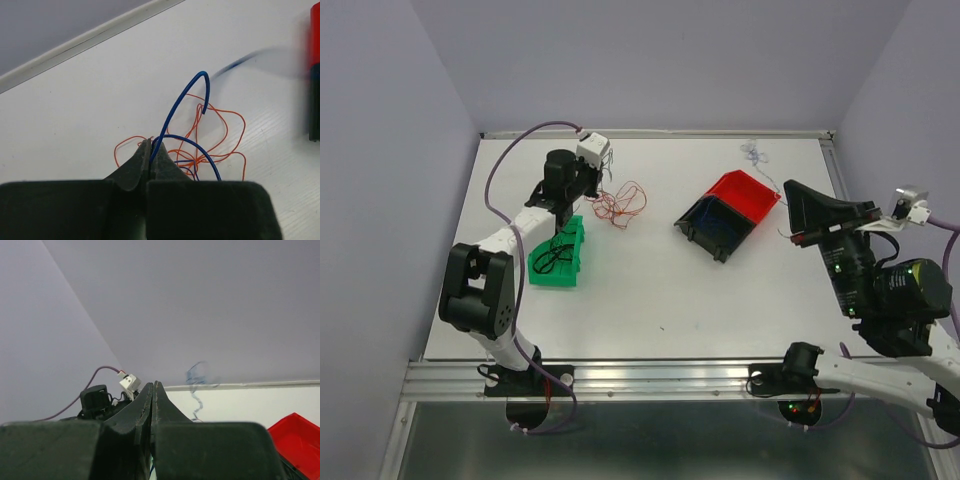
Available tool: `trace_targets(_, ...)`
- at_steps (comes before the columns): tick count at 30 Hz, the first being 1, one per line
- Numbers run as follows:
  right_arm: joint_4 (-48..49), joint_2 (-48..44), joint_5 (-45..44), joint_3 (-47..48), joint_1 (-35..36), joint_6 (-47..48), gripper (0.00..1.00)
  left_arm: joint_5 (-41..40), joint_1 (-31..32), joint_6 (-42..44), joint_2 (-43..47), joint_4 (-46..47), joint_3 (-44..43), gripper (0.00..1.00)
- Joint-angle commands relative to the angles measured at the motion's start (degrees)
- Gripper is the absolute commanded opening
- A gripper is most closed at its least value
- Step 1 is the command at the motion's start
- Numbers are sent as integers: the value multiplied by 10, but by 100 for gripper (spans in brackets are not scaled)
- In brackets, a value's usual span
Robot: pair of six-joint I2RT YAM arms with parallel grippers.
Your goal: Untangle the cables
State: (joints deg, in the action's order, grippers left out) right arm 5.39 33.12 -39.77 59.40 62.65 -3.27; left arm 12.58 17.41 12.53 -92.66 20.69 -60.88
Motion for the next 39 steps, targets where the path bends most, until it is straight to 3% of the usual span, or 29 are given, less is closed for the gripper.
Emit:
trace_targets(1, 10, 40, -33, -9, 2, 4, 0, 1, -7, -15, 15, 12, -28, 0)
trace_targets(16, -19, 171, -98, -16, 0, -41, 1, 51, -8, -20, 105, 53, 29, 0)
trace_targets(21, -25, 200, -76, -20, -36, -59, 1, 56, -9, -22, 115, 56, 34, 0)
trace_targets(23, -40, 212, -32, -10, -83, -81, 1, 57, -8, -23, 117, 56, 35, 0)
trace_targets(27, -85, 266, 179, 3, -244, -148, 1, 59, -9, -23, 119, 57, 37, 0)
trace_targets(31, -81, 322, 368, 11, -348, -183, 1, 60, -8, -23, 118, 57, 37, 0)
trace_targets(39, -81, 355, 409, 5, -379, -190, 1, 63, -8, -23, 121, 57, 38, 0)
